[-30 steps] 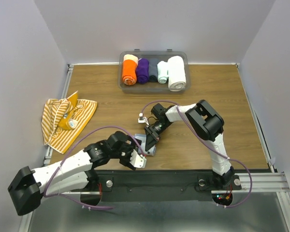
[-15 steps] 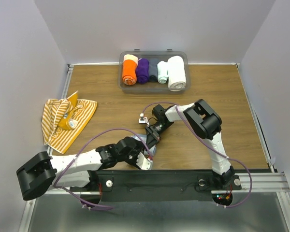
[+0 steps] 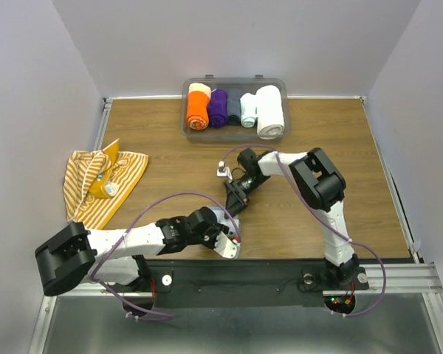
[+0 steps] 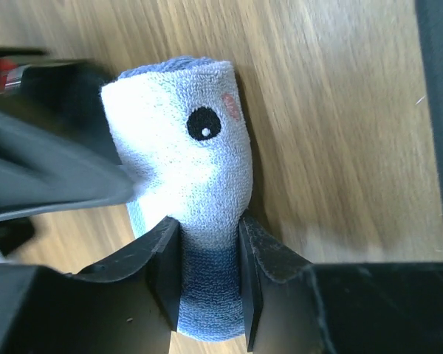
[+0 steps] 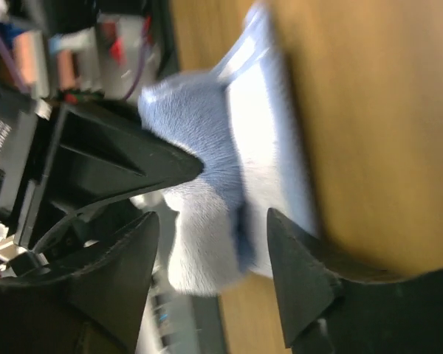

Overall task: Roll the towels
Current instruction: Roll the towel

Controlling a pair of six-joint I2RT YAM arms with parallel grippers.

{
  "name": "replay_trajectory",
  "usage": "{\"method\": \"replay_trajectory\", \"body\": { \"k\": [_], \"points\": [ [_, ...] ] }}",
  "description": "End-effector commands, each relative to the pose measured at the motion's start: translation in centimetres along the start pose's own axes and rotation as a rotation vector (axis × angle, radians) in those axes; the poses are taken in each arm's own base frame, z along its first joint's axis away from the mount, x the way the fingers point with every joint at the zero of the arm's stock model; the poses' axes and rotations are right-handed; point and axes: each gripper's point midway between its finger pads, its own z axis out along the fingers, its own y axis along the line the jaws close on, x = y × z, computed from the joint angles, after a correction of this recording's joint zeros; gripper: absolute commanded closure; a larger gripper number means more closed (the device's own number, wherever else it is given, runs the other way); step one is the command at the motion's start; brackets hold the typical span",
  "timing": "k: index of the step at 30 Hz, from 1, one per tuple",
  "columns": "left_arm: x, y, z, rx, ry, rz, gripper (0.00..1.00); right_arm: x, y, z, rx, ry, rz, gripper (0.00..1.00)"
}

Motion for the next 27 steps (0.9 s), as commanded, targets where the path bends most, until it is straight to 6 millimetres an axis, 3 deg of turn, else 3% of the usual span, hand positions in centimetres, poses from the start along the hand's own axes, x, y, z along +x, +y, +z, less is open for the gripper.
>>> {"method": "replay_trajectory", "body": {
  "k": [1, 3, 6, 7, 8, 10, 11, 14, 15, 18, 19, 24, 27],
  "points": [
    [0.1, -4.7, -0.2, 0.226, 0.020, -0.091, 0.81, -6.1, 0.5, -7.4, 0.166, -0.192, -0.183, 0.29],
    [0.4, -4.9, -0.1, 0.247, 0.042, -0.098, 0.82, -7.9, 1.4, -10.9, 0.156, -0.280, -0.191, 0.24],
    [0.6, -5.0, -0.1, 0.276, 0.058, -0.103, 0.82, -9.2, 2.7, -15.2, 0.192, -0.375, -0.215, 0.16],
    [0.5, -4.6, -0.2, 0.276, 0.055, -0.101, 0.82, -9.2, 3.1, -16.0, 0.208, -0.392, -0.226, 0.09],
    [0.4, -4.3, -0.3, 0.275, 0.053, -0.106, 0.82, -9.4, 4.3, -17.2, 0.248, -0.418, -0.265, 0.08],
    [0.0, -3.9, -0.6, 0.294, 0.044, -0.127, 0.79, -9.0, 4.8, -19.0, 0.302, -0.451, -0.291, 0.02],
    [0.0, -4.2, -1.0, 0.322, 0.051, -0.141, 0.79, -8.9, 6.2, -19.9, 0.344, -0.474, -0.331, 0.02],
    [-1.0, -4.1, -1.5, 0.386, 0.026, -0.191, 0.79, -7.7, 7.1, -20.9, 0.407, -0.493, -0.364, 0.01],
    [-1.3, -4.6, -1.5, 0.425, 0.016, -0.212, 0.79, -7.4, 8.4, -21.3, 0.434, -0.507, -0.403, 0.01],
    [-1.5, -3.9, -1.6, 0.466, 0.007, -0.277, 0.79, -6.1, 8.7, -21.2, 0.477, -0.504, -0.424, 0.01],
    [-1.9, -3.6, -1.4, 0.490, -0.013, -0.302, 0.79, -5.7, 9.6, -21.3, 0.492, -0.512, -0.449, 0.01],
    [-0.8, -2.2, -1.2, 0.575, -0.023, -0.474, 0.79, -3.4, 10.3, -21.2, 0.563, -0.515, -0.487, 0.01],
    [-0.1, -0.8, -1.1, 0.583, -0.023, -0.518, 0.79, -2.2, 11.7, -21.5, 0.611, -0.529, -0.540, 0.01]
  ]
}}
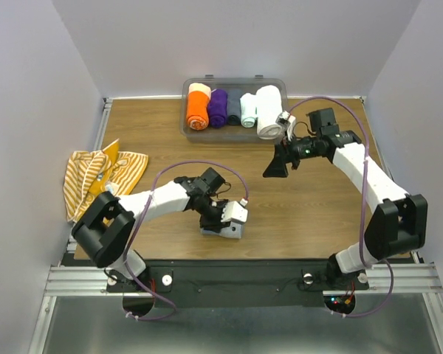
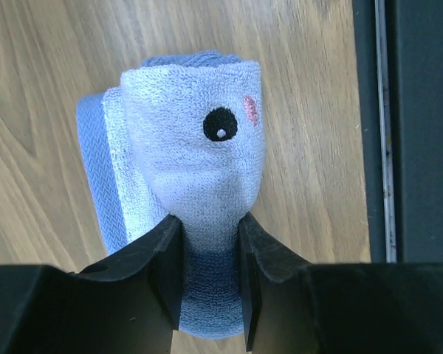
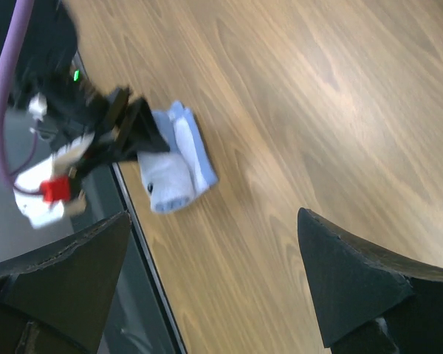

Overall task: Roll the towels
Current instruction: Roll the towel

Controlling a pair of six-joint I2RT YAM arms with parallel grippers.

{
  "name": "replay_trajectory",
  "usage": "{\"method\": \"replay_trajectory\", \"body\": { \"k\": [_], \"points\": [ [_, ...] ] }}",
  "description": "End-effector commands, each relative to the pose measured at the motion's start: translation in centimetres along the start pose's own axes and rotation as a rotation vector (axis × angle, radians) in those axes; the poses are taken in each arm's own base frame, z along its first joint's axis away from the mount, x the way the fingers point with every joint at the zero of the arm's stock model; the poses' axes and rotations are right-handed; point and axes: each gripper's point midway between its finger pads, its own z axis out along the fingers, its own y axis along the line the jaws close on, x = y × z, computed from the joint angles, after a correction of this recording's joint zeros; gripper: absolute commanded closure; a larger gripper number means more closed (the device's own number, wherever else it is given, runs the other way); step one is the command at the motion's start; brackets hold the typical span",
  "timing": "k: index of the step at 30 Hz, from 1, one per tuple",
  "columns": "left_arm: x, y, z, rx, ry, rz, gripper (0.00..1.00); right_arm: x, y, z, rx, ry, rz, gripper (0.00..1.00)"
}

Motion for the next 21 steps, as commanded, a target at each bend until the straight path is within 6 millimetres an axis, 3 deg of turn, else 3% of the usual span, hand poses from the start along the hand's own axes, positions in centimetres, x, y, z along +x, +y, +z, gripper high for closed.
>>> {"method": "replay_trajectory", "body": {
  "k": [1, 3, 8, 12, 15, 21],
  "points": [
    [1.3, -0.9, -0.4, 0.143, 0.011, -0.123, 0.79, -0.4, 1.9, -2.4, 0.077, -0.040, -0.149, 0.01],
    [2.5, -1.0, -0.1, 0.218, 0.022, -0.213, 0.78, 0.4, 2.1, -2.7, 0.100, -0.024, -0.161, 0.01],
    [3.1, 1.2, 0.0, 0.312, -0.010, -0.354, 0.77, 3.0, 1.7, -3.5, 0.165, 0.031, -0.220, 0.02],
    [3.6, 2.6, 0.0, 0.376, -0.043, -0.452, 0.76, 4.7, 2.3, -2.4, 0.171, 0.101, -0.266, 0.04],
    [4.1, 3.5, 0.5, 0.437, -0.061, -0.486, 0.76, 6.0, 3.8, 0.0, 0.155, 0.177, -0.361, 0.06],
    [4.5, 4.3, 0.6, 0.473, -0.080, -0.541, 0.75, 6.2, 4.5, 4.7, 0.203, 0.232, -0.530, 0.07]
  ]
}}
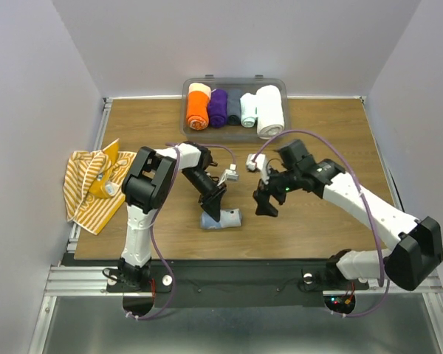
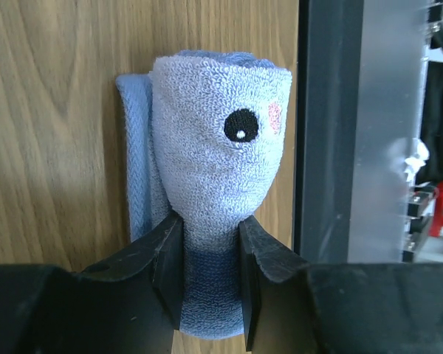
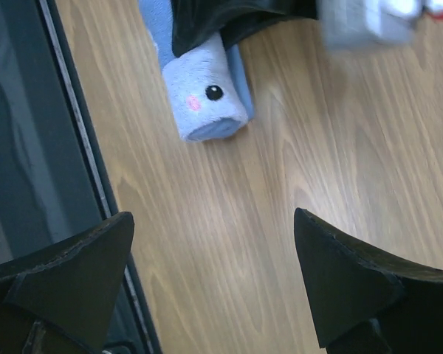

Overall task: Roll the towels
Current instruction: Roll the towel

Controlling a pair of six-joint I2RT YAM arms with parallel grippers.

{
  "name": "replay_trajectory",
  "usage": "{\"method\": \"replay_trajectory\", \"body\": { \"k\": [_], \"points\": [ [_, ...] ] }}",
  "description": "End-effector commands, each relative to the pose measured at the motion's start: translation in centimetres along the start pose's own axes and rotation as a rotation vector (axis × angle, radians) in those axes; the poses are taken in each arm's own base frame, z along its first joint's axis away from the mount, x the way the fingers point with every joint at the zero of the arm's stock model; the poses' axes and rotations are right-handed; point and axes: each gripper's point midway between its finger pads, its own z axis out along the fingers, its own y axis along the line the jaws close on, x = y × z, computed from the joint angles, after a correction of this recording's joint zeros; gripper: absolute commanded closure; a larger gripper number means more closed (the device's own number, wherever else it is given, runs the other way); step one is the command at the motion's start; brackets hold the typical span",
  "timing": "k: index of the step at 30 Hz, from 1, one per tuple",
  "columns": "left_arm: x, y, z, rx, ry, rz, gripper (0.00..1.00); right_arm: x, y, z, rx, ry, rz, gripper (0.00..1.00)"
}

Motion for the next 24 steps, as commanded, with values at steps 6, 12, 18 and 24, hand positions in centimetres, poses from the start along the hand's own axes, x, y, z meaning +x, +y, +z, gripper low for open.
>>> {"method": "replay_trajectory", "body": {
  "k": [6, 12, 18, 24],
  "points": [
    [2.7, 3.5, -0.7, -0.056, 0.112, 0.027, 0.73, -2.5, 1.8, 7.7, 0.099, 0.085, -0.343, 0.08],
    [2.5, 3.8, -1.2, -0.052, 0.095, 0.018, 0.71, -1.9, 3.2, 11.8, 0.098, 0.125, -0.454, 0.08],
    [2.8, 4.0, -1.5, -0.049, 0.101, 0.015, 0.70, -2.3, 3.3, 14.1, 0.160, 0.125, -0.553, 0.09],
    [2.8, 3.8, -1.5, -0.038, 0.098, 0.018, 0.69, 0.3, 2.9, 16.2, 0.148, 0.196, -0.594, 0.10]
  ]
}}
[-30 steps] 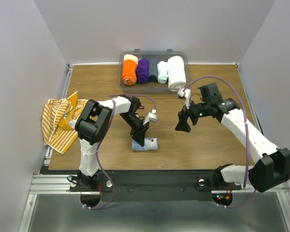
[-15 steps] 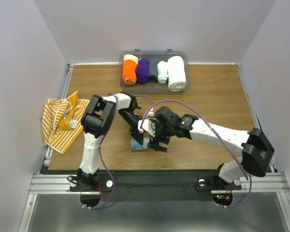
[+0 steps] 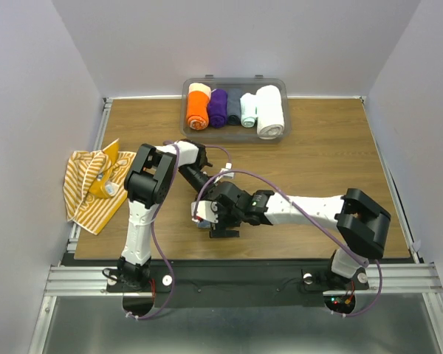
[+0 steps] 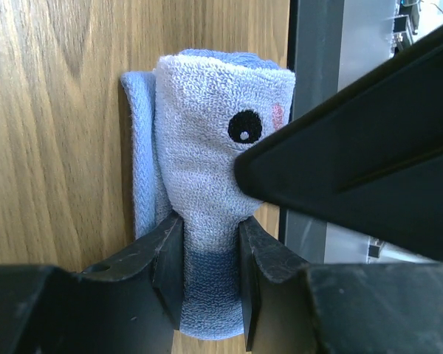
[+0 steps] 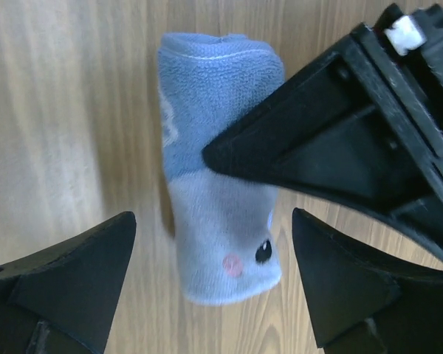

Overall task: Roll the towels
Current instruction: Roll the towel

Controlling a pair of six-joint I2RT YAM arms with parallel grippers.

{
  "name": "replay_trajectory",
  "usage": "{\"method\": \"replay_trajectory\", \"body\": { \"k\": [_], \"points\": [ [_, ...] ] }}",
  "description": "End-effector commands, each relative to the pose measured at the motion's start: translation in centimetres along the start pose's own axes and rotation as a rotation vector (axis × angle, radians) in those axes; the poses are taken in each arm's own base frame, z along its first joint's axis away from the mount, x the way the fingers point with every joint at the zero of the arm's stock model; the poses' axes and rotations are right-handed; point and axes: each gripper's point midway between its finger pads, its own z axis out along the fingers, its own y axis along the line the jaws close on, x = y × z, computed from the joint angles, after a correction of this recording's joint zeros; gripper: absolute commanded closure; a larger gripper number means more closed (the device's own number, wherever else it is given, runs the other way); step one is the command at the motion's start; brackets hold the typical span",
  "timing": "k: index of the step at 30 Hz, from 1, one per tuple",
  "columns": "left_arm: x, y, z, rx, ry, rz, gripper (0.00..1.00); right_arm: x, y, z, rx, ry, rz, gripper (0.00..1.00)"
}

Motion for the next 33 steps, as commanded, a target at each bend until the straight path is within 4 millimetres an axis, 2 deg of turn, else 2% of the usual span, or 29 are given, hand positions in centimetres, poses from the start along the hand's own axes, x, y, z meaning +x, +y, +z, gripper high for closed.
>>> {"method": "replay_trajectory", "body": {
  "k": [1, 3, 4, 10, 11, 13, 15, 16, 17, 18, 19, 20, 21, 24, 25, 27, 28, 29, 31, 32, 33],
  "points": [
    [1.7, 3.7, -0.8, -0.100, 0.102, 0.108, 0.69, 0.5, -0.6, 1.5, 0.048, 0.006, -0.051, 0.12],
    [1.6, 3.7, -0.8, -0.101, 0.099, 0.107, 0.69, 1.3, -0.1, 2.2, 0.033, 0.029, -0.062, 0.17],
    [1.7, 3.7, -0.9, -0.101, 0.096, 0.104, 0.69, 1.9, 0.1, 2.4, 0.027, 0.040, -0.060, 0.24],
    [1.4, 3.7, -1.1, -0.103, 0.083, 0.109, 0.66, 2.6, 1.2, 2.8, -0.009, 0.040, -0.045, 0.50],
    [1.3, 3.7, -1.1, -0.102, 0.077, 0.110, 0.65, 2.7, 1.3, 2.8, -0.014, 0.040, -0.042, 0.58],
    [1.0, 3.5, -1.3, -0.101, 0.059, 0.109, 0.59, 3.0, 1.8, 2.9, -0.031, 0.045, -0.042, 0.65],
    [0.0, 3.3, -2.4, -0.120, 0.004, 0.120, 0.49, 3.7, 2.1, 3.1, -0.053, 0.052, -0.018, 0.89],
    [-0.1, 3.4, -2.8, -0.121, -0.019, 0.108, 0.43, 3.7, 2.5, 3.0, -0.067, 0.046, -0.010, 0.89],
    [-0.9, 3.1, -3.9, -0.141, -0.054, 0.126, 0.38, 4.0, 2.2, 2.8, -0.070, 0.041, 0.015, 0.99],
    [-1.3, 3.1, -4.9, -0.163, -0.085, 0.128, 0.34, 4.0, 2.3, 2.7, -0.083, 0.033, 0.043, 1.00],
    [-2.0, 2.9, -7.0, -0.207, -0.147, 0.137, 0.29, 4.5, 2.6, 2.5, -0.118, 0.034, 0.073, 0.99],
    [-2.3, 2.7, -8.2, -0.236, -0.181, 0.129, 0.27, 4.7, 2.7, 2.4, -0.133, 0.035, 0.098, 0.99],
    [-2.9, 2.6, -11.1, -0.308, -0.247, 0.151, 0.23, 5.0, 3.1, 2.1, -0.170, 0.035, 0.126, 0.99],
    [-3.8, 2.5, -15.8, -0.442, -0.349, 0.158, 0.19, 5.4, 3.7, 1.7, -0.226, 0.038, 0.187, 0.99],
    [-3.6, 2.0, -18.4, -0.514, -0.392, 0.161, 0.18, 5.3, 4.0, 1.7, -0.258, 0.026, 0.212, 1.00],
    [-3.8, 2.0, -21.2, -0.613, -0.441, 0.173, 0.17, 5.0, 4.1, 1.6, -0.287, 0.015, 0.254, 0.99],
    [-3.4, 1.1, -23.3, -0.695, -0.464, 0.167, 0.16, 5.1, 4.4, 1.6, -0.323, 0.014, 0.285, 0.99],
    [-2.8, 1.2, -24.7, -0.760, -0.478, 0.176, 0.16, 4.8, 4.3, 1.6, -0.336, 0.005, 0.315, 0.99],
    [-1.8, 0.6, -26.3, -0.890, -0.453, 0.197, 0.15, 4.8, 4.9, 1.6, -0.401, 0.000, 0.371, 1.00],
    [-0.9, -1.0, -25.9, -0.950, -0.441, 0.235, 0.13, 5.0, 4.6, 1.6, -0.415, -0.004, 0.412, 1.00],
    [-0.6, -1.6, -26.1, -1.006, -0.428, 0.283, 0.11, 4.9, 4.5, 1.6, -0.434, -0.011, 0.436, 1.00]
  ]
}}
